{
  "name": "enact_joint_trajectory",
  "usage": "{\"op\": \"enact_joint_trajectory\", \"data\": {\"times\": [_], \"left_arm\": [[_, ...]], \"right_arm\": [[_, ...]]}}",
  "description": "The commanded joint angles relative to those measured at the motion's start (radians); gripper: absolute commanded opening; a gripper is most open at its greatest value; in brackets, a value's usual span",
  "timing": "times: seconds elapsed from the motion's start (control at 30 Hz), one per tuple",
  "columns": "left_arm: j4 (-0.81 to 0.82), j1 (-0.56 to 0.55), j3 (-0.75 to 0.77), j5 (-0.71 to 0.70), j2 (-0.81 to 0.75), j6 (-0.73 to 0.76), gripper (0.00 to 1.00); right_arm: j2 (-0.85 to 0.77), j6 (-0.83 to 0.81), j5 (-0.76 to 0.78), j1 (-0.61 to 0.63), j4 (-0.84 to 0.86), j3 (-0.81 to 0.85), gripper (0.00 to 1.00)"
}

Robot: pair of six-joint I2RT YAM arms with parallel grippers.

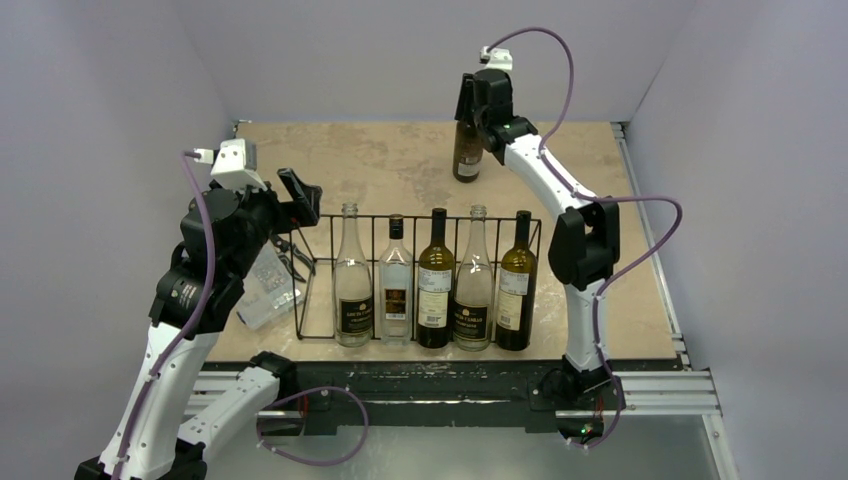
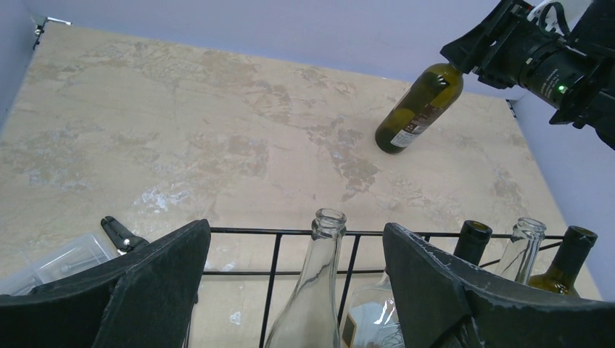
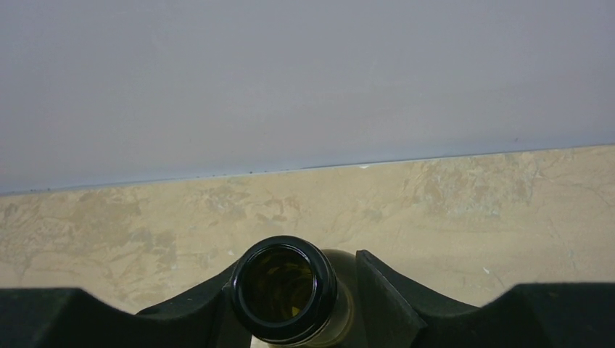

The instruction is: Put the wine bottle on the wine rack

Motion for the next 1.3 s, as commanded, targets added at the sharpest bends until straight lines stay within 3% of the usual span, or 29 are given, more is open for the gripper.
{"op": "enact_joint_trajectory", "data": {"times": [0.0,0.23,0.83,1.27], "left_arm": [[0.020,-0.002,0.018,0.013,-0.004,-0.017,0.88],[0.019,-0.002,0.018,0.010,-0.004,-0.016,0.88],[0.018,-0.002,0.017,0.020,0.010,-0.023,0.88],[0.016,-0.002,0.019,0.021,0.017,-0.023,0.88]], "right_arm": [[0.024,-0.012,-0.012,0.000,0.033,0.024,0.52],[0.004,-0.014,-0.029,-0.001,0.008,0.054,0.26],[-0.371,0.088,-0.074,-0.061,0.221,-0.266,0.01],[-0.549,0.621,-0.652,-0.273,0.542,-0.555,0.00]]}}
